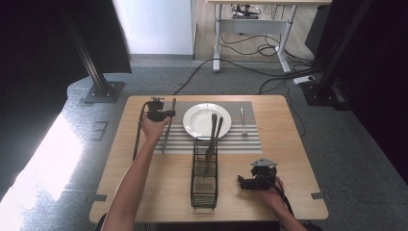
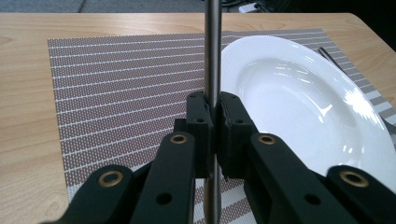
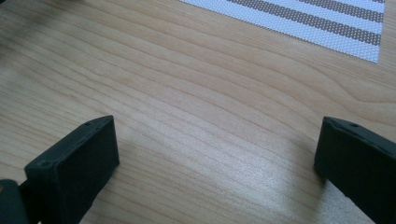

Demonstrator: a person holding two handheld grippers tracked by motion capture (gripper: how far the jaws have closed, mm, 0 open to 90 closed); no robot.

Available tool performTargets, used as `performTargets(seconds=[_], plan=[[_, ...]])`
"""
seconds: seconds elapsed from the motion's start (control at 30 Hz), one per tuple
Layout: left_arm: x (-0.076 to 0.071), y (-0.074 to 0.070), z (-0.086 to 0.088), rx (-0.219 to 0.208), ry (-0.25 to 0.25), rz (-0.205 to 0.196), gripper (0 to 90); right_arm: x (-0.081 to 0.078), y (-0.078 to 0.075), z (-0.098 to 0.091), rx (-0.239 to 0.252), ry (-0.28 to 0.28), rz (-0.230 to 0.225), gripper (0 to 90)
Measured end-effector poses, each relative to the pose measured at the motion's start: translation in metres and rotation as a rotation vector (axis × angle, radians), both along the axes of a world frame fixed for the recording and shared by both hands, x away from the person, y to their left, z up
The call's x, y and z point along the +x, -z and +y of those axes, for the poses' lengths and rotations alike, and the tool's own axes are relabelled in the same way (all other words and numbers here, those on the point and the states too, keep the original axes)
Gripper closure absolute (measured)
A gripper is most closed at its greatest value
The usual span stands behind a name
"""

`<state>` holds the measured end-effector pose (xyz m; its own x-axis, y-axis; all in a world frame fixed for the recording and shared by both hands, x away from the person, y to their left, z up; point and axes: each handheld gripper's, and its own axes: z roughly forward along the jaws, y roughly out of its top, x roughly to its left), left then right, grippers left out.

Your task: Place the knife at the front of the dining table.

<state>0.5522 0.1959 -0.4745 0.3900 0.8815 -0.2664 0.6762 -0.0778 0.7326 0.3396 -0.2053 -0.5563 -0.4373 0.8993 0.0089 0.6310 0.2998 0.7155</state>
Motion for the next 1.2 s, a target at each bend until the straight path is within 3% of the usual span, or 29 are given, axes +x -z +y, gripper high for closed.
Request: performTargets(seconds=[0.33, 0.6, 1.2], plan=[[0.015, 0.008, -0.005, 0.016, -0.014, 0.027, 83.9, 0.000, 0.000, 0.000, 0.000, 0.000, 0.000, 0.0], [0.029, 0.023, -0.013, 0.049, -0.026, 0.082, 83.8, 0.000, 0.000, 0.000, 0.000, -0.001, 0.000, 0.0], [0.036, 0.038, -0.015, 0.105, -0.074, 0.125, 83.5, 0.000, 0.000, 0.000, -0.001, -0.005, -0.002, 0.2]])
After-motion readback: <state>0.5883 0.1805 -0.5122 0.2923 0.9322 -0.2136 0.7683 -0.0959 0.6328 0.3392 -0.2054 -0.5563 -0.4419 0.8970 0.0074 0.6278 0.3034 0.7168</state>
